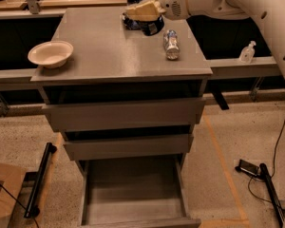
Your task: Place pepsi can into bottom drawer
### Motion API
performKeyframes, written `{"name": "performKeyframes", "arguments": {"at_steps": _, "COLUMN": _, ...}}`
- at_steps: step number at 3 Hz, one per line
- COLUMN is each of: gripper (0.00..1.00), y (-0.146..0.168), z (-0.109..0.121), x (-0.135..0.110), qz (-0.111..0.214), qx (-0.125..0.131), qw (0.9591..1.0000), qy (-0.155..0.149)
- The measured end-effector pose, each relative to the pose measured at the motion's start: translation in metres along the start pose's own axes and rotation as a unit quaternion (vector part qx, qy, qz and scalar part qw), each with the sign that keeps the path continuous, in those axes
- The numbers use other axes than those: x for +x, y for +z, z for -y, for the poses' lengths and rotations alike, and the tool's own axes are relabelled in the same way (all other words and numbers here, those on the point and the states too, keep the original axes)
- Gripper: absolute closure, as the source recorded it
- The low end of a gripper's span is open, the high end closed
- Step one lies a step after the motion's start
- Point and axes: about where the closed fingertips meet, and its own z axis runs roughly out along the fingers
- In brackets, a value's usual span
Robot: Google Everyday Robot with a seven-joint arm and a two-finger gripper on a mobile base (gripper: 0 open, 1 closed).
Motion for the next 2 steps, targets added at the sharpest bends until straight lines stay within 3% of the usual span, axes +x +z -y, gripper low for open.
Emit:
{"name": "performKeyframes", "arguments": {"at_steps": 1, "gripper": 1.00, "y": -0.005, "z": -0.025, "x": 0.004, "qz": 0.021, "qx": -0.005, "qw": 0.9997, "qy": 0.010}}
{"name": "performKeyframes", "arguments": {"at_steps": 2, "gripper": 1.00, "y": -0.008, "z": -0.064, "x": 0.052, "qz": 0.053, "qx": 0.020, "qw": 0.9980, "qy": 0.030}}
